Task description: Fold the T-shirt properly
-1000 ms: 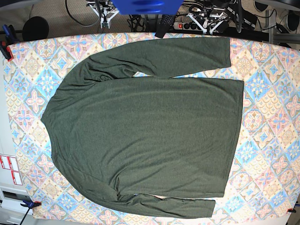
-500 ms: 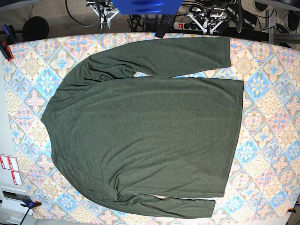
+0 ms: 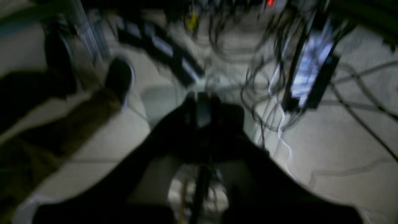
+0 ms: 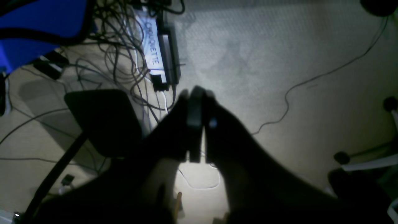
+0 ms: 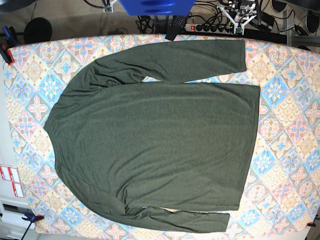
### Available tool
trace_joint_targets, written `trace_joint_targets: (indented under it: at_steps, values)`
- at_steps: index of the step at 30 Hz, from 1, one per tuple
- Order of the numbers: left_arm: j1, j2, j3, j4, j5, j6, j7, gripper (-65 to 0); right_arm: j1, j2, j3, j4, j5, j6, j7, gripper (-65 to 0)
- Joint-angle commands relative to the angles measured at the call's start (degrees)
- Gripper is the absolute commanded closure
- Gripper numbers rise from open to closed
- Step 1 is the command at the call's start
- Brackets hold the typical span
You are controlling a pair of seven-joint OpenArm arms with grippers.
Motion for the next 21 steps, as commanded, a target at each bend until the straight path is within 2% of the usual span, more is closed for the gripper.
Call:
trace_joint_targets:
  at_steps: [1,7,10,14,21]
  values:
    - [2.95,-1.69,0.12,4.77,0.17,0.32,0.07,0.0,-1.86,0.23,0.12,1.61,0.10,0.01,0.43,0.0]
    - [11.30,-5.73,7.24,15.94,-0.54,0.32,0.16,0.0,-8.19,0.23,0.30,10.58,0.19,0.01,0.43,0.0]
    - [15.25,-7.40,10.06,20.68,-0.63,0.32,0.16,0.0,-11.09,0.23,4.34,15.67,0.10,0.01,0.34,0.0]
    - [20.44,-7.75,9.88,28.07,-0.63,0.32,0.16,0.0,-15.49,0.23,7.68,24.03,0.10,0.01,0.17,0.0]
    - [29.58,-10.21,9.79,43.54,-3.00,0.49,0.16,0.0,-23.57,0.23,7.95,38.97,0.10,0.01,-0.18,0.0]
